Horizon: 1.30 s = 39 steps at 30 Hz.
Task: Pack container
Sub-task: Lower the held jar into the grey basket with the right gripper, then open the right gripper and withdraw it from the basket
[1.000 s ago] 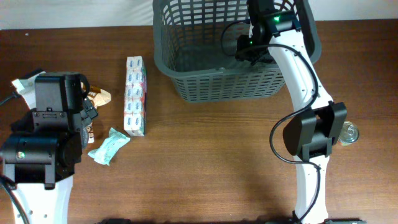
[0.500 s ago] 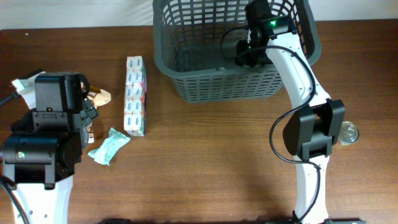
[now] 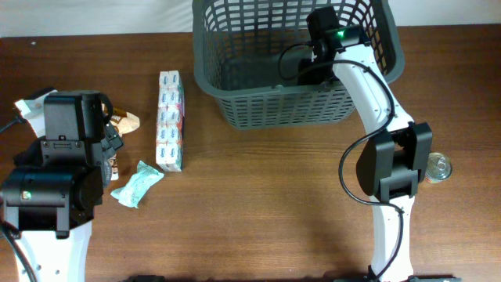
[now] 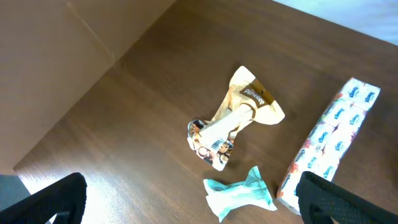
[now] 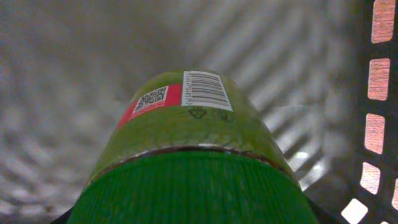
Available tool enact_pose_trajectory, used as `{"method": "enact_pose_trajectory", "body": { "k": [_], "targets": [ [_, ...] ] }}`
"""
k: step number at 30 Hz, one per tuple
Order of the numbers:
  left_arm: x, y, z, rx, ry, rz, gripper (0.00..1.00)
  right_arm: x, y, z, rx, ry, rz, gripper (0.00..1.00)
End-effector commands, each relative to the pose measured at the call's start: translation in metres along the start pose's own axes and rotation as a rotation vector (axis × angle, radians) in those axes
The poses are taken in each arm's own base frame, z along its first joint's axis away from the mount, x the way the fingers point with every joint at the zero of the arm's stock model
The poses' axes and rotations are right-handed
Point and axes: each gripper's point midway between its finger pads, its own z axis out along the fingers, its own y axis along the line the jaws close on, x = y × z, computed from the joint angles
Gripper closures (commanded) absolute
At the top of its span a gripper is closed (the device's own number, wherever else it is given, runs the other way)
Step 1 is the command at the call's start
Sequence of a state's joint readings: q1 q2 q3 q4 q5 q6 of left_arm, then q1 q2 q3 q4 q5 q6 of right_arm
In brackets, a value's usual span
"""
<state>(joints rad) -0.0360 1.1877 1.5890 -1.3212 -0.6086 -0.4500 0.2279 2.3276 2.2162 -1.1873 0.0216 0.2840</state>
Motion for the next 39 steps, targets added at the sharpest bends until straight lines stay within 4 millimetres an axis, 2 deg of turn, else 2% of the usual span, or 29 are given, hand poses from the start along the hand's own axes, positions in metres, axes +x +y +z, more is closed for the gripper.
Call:
{"method": "enact_pose_trajectory", "body": {
  "k": [1, 2, 6, 10, 13, 15, 19, 23, 26, 34, 36, 39],
  "targets": [
    [-0.003, 0.001, -0.002, 0.003, -0.006, -0.016, 0.0, -0.004, -0.003, -0.006, 0.015, -0.023, 0.003, 0.86],
    [-0.003, 0.001, -0.002, 0.002, -0.006, -0.016, 0.0, -0.004, -0.003, -0.006, 0.015, -0.023, 0.003, 0.84],
    [-0.003, 0.001, -0.002, 0.003, -0.006, -0.016, 0.0, -0.004, -0.003, -0.006, 0.015, -0.023, 0.003, 0.6],
    [-0.003, 0.001, -0.002, 0.003, -0.006, -0.016, 0.0, -0.004, -0.003, -0.006, 0.015, -0.023, 0.003, 0.47],
    [-0.003, 0.001, -0.002, 0.003, -0.006, -0.016, 0.0, -0.004, -0.003, -0.006, 0.015, -0.023, 0.003, 0.44],
    [-0.003, 0.001, -0.002, 0.003, -0.006, -0.016, 0.0, -0.004, -0.003, -0.006, 0.015, -0.023, 0.003, 0.39],
    [-0.003, 0.001, -0.002, 0.002, -0.006, -0.016, 0.0, -0.004, -0.003, -0.006, 0.015, -0.024, 0.003, 0.38],
    [-0.003, 0.001, -0.002, 0.002, -0.006, -0.016, 0.0, -0.004, -0.003, -0.006, 0.015, -0.023, 0.002, 0.19],
    [-0.003, 0.001, -0.002, 0.003, -0.006, -0.016, 0.0, -0.004, -0.003, -0.006, 0.015, -0.023, 0.003, 0.01],
    [-0.003, 0.001, -0.002, 0.002, -0.006, -0.016, 0.0, -0.009, -0.002, -0.01, 0.01, -0.041, -0.02, 0.01],
    [-0.003, 0.001, -0.002, 0.002, -0.006, -0.016, 0.0, -0.016, 0.001, -0.02, -0.002, -0.067, -0.031, 0.01],
    [-0.003, 0.001, -0.002, 0.002, -0.006, -0.016, 0.0, -0.035, 0.006, -0.051, -0.024, -0.141, -0.039, 0.01]
  ]
}}
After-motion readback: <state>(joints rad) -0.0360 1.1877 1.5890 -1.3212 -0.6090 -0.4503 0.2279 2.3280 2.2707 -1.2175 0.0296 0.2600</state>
